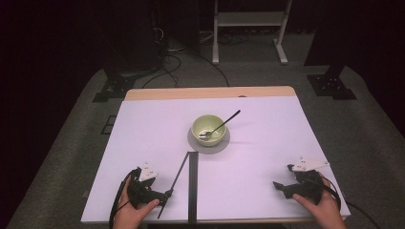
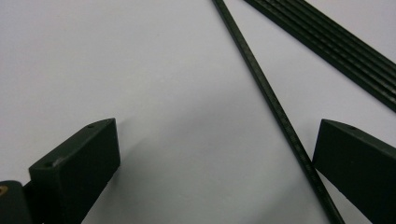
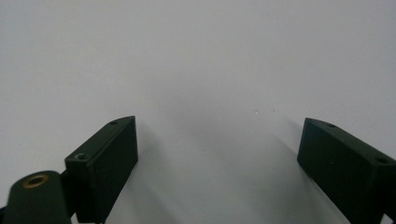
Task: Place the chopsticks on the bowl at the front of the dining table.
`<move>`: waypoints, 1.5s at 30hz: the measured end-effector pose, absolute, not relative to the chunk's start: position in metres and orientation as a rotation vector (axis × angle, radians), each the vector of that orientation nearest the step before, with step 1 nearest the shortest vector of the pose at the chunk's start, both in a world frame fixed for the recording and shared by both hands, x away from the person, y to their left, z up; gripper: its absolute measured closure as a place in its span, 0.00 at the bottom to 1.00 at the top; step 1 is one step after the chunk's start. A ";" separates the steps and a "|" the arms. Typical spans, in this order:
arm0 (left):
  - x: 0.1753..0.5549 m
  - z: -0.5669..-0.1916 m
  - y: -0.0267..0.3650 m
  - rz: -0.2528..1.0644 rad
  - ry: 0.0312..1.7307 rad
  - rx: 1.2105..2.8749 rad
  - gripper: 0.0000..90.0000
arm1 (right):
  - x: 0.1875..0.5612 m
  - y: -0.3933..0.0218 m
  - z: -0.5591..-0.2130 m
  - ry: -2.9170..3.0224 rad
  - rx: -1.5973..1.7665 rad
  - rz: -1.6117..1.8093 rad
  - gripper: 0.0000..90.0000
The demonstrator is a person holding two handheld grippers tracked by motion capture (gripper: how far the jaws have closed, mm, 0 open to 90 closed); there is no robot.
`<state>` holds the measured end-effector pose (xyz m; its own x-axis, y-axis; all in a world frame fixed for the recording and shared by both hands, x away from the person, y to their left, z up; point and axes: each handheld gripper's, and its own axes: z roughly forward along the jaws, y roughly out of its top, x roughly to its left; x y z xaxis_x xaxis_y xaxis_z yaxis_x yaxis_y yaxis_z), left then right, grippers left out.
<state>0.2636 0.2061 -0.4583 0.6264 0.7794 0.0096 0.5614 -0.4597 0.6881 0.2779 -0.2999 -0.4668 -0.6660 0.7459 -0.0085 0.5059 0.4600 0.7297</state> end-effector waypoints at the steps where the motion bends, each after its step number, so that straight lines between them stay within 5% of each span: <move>1: 0.264 -0.458 0.207 0.427 1.046 2.191 0.00 | 0.278 -0.300 -0.467 2.386 1.063 1.029 0.12; 45: 0.288 -0.460 0.253 0.484 1.127 2.149 0.00 | 0.278 -0.300 -0.467 2.387 1.064 1.029 0.12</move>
